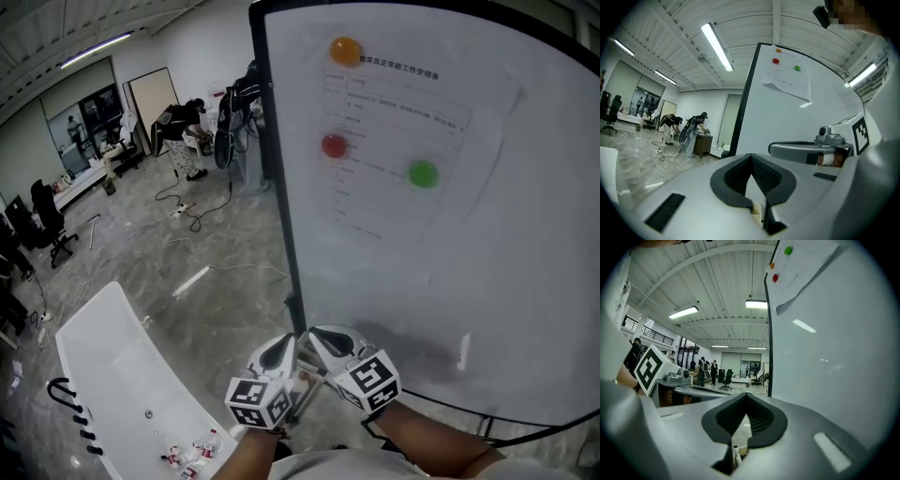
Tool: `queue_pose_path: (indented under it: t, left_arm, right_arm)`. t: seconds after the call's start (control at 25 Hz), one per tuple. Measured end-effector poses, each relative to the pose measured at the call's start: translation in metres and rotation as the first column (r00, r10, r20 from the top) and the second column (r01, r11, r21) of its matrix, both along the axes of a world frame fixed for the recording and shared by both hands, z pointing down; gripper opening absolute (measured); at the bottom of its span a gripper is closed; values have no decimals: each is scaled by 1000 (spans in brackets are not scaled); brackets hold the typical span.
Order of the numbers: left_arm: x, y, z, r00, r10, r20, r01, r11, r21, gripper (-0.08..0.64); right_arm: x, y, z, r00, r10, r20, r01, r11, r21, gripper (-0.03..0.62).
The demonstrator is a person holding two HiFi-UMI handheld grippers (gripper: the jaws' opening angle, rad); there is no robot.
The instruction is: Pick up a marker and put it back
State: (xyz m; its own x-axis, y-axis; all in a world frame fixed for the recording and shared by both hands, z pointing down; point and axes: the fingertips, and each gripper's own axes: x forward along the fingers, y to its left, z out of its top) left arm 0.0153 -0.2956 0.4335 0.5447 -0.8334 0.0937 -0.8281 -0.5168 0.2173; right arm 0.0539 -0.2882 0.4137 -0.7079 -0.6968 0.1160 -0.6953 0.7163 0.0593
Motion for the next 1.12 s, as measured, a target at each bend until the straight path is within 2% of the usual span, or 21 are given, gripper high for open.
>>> queue_pose_path:
  t: [0.32, 1.12]
  left_arm:
    - [4, 6, -10, 1000, 19, 7, -19, 1000, 19, 5]
    - [6, 13, -17, 1000, 17, 14, -18, 999, 44, 3]
  right_arm:
    - [1, 4, -8, 999, 14, 34, -14, 1000, -4, 0]
    - [-1, 8, -23, 999, 25, 33, -25, 999, 22, 2]
